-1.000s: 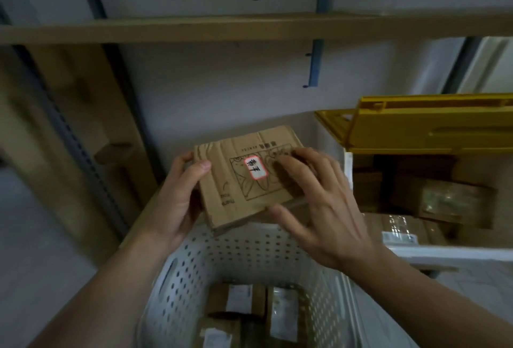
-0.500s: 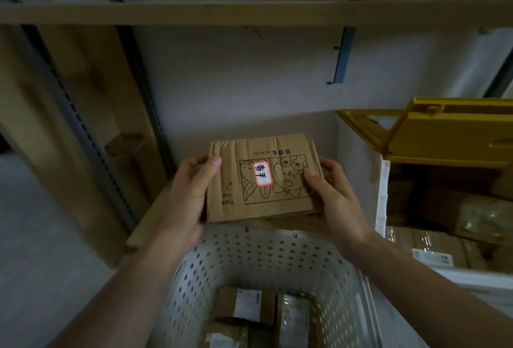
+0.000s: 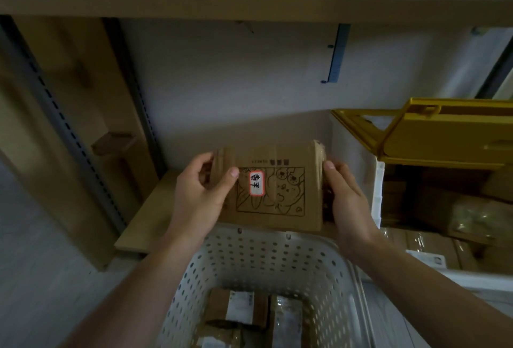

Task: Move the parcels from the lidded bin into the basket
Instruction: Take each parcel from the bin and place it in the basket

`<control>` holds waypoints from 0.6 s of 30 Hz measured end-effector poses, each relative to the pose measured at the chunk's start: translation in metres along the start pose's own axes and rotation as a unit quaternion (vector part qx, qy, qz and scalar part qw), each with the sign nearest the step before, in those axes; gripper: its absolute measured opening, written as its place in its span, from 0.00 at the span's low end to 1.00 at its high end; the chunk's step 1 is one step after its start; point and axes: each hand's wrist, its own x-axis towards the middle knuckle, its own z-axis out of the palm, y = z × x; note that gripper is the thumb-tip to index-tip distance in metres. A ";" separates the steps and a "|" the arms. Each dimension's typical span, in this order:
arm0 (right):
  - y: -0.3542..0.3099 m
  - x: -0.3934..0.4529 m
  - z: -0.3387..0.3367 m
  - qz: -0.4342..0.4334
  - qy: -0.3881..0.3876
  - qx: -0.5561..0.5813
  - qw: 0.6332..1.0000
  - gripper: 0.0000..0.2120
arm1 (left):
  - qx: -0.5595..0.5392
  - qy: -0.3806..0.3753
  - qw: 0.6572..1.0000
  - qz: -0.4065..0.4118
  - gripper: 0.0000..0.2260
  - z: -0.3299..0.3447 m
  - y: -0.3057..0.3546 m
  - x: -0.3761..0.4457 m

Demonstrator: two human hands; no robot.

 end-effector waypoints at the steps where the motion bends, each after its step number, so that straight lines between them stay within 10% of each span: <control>1: -0.001 -0.001 0.000 -0.003 -0.005 -0.005 1.000 0.14 | 0.015 0.012 1.000 0.010 0.17 0.002 0.001 -0.001; 18: -0.009 -0.007 -0.005 -0.046 -0.109 -0.009 0.993 0.17 | -0.135 -0.136 0.979 -0.069 0.21 0.025 0.010 -0.019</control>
